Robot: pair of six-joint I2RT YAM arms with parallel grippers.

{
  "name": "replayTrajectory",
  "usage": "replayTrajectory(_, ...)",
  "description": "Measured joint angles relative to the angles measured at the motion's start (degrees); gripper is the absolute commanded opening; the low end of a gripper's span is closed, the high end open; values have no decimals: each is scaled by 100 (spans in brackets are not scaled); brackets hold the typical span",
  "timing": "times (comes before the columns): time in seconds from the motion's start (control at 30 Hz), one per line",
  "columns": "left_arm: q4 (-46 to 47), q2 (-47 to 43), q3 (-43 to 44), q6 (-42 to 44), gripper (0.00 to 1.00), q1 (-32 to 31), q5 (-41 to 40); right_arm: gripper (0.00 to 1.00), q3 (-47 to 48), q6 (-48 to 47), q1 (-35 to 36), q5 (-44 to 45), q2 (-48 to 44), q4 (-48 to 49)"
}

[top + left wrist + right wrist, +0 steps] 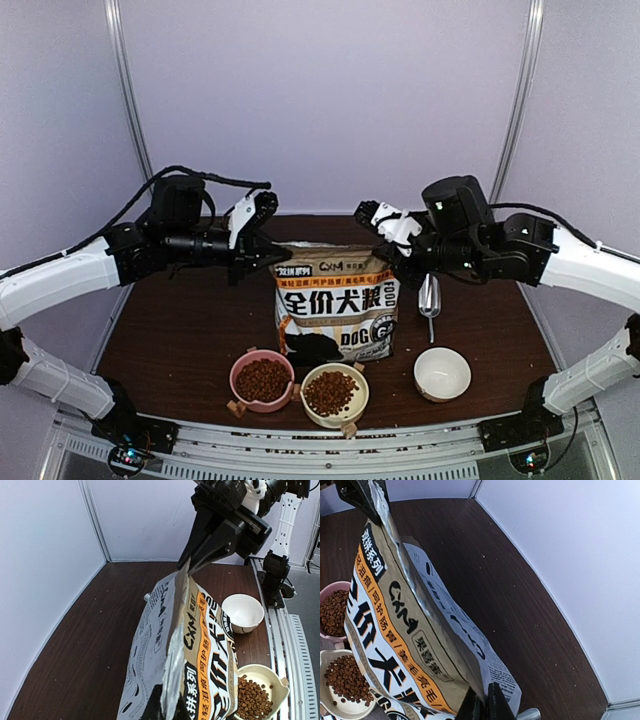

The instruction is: Serve the pet food

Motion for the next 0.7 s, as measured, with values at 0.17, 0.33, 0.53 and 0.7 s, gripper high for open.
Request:
replayTrajectory(0.17,-7,0,0,0,0,17,-50,6,-2,-22,-146,293,-190,-409)
replayTrajectory(0.33,-17,0,0,0,0,28,-63,8,-52,-33,-317,614,-302,-667)
replayTrajectory(0.53,-140,-24,2,15,30,83,-46,28,-179,50,-549,1141,-605,-1113)
replayTrajectory(0.7,-459,-256,118,-26,56,249,42,45,-184,280,-796,1259,-1073,-1480)
